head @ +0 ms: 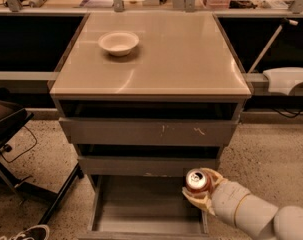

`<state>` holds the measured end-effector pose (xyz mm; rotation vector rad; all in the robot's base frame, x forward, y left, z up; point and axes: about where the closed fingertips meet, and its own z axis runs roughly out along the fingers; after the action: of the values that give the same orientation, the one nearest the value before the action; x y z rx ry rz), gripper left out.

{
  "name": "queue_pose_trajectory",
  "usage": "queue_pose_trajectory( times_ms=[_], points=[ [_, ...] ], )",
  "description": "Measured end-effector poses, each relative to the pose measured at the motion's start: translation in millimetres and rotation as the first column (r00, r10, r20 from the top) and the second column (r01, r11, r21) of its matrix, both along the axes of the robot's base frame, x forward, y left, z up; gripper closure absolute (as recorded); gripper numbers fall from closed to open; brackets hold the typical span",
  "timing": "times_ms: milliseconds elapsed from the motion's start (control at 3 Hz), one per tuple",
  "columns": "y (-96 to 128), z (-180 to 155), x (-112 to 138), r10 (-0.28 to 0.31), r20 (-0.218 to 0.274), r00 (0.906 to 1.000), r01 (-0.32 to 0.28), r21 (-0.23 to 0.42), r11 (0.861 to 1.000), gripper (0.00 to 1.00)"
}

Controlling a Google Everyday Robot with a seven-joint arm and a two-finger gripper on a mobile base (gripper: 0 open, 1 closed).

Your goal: Place coke can into bottom drawer

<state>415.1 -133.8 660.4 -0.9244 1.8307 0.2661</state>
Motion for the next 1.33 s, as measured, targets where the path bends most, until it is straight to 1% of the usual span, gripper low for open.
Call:
queue_pose_trajectory(
  times_ms=[333,667,1000,1333],
  points=[
    [26.5,-58.6,18.3,0.013,0.036,0.9993,-0.013,0.0,1.0,1.0],
    [23.5,-123.6,49.6,-0.064,0.036,0.9973,0.064,0.0,0.998,1.0],
    [21.5,-152.9,51.9,-0.132,0.0,0.9912,0.132,0.035,0.991,1.0],
    [22.7,-148.4,51.0,-0.121,0.004,0.9926,0.121,0.032,0.992,1.0]
  ],
)
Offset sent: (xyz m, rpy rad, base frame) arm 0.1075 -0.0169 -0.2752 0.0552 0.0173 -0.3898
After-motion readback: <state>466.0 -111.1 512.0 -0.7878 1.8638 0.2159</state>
